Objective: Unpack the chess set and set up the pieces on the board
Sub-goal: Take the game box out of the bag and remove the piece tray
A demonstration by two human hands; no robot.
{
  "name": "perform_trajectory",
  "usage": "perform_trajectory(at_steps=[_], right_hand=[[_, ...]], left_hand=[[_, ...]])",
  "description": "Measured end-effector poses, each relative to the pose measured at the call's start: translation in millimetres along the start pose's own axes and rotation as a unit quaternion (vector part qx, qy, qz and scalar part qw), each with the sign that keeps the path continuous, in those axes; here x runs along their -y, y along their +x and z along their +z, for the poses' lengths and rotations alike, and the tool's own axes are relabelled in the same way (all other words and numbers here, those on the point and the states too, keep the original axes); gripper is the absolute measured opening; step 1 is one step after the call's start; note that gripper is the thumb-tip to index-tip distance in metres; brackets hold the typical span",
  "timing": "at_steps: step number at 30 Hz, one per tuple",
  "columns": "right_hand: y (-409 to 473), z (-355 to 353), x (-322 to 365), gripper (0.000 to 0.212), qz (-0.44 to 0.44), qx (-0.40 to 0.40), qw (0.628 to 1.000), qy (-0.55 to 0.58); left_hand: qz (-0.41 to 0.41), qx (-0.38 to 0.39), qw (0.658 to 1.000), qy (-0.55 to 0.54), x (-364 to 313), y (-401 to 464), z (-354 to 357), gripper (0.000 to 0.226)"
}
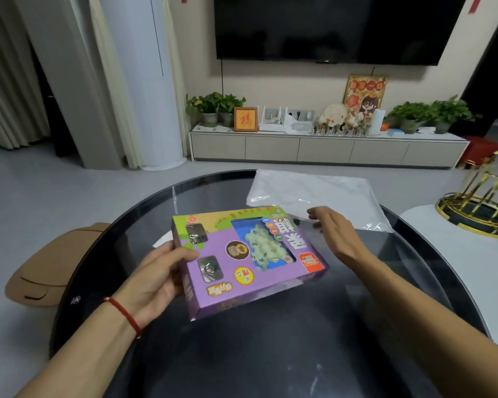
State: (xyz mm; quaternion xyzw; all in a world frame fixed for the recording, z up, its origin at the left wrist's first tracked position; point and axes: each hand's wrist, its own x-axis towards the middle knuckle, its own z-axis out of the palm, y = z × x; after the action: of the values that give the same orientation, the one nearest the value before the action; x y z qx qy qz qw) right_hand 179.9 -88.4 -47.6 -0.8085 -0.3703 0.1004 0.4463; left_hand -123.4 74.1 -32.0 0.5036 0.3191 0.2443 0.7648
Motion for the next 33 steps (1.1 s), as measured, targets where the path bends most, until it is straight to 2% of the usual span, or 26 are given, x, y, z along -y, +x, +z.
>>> perform_trajectory(at_steps=[2,5,7,10,13,17,20,22,24,26,27,29,30,31,33], right_hand=[[-31,-15,-2,0.029,0.05,0.042,0.997,0.036],[-65,-30,-6,0.02,0.073,0.09,0.992,-0.052],[-83,-38,-10,0.019,0.113,0.079,0.99,-0.04],[-108,-46,-19,0.023,0.156,0.062,0.986,0.0],[-126,-49,-24,0.019,0.185,0.062,0.98,0.039],[-133,-54,-13,0.033,0.199,0.055,0.971,0.123],[-126,-55,-1,0.05,0.196,0.06,0.971,0.124],[-117,-58,3,0.062,0.201,0.074,0.969,0.12],[-106,-63,4,0.064,0.196,0.104,0.967,0.122],[-97,-68,6,0.061,0.177,0.138,0.969,0.107],[-90,-69,6,0.061,0.168,0.153,0.97,0.086],[-80,-68,4,0.06,0.152,0.185,0.971,0.024],[-74,-67,2,0.06,0.142,0.199,0.97,-0.004],[-70,-65,-1,0.059,0.133,0.212,0.968,-0.027],[-64,-60,-1,0.056,0.109,0.232,0.965,-0.057]], left_hand=[[-0.025,0.025,0.999,0.015,7,-3,11,0.05],[-0.071,0.047,0.996,0.04,17,-7,24,0.05],[-0.096,0.064,0.991,0.068,24,-11,30,0.052],[-0.081,0.059,0.987,0.122,34,-19,40,0.031],[-0.062,0.033,0.987,0.144,44,-27,44,0.024],[-0.053,0.012,0.983,0.174,43,-34,44,0.023],[-0.05,0.003,0.979,0.199,35,-38,42,0.024],[-0.062,-0.02,0.966,0.249,28,-39,41,0.037],[-0.084,-0.051,0.94,0.326,19,-36,38,0.058],[-0.096,-0.065,0.885,0.451,12,-35,36,0.069],[-0.077,-0.085,0.837,0.535,10,-35,36,0.068],[0.015,-0.165,0.694,0.701,11,-35,39,0.058],[0.075,-0.184,0.65,0.733,15,-36,44,0.05],[0.131,-0.167,0.653,0.727,21,-36,48,0.042],[0.187,-0.044,0.717,0.671,36,-31,53,0.04]])
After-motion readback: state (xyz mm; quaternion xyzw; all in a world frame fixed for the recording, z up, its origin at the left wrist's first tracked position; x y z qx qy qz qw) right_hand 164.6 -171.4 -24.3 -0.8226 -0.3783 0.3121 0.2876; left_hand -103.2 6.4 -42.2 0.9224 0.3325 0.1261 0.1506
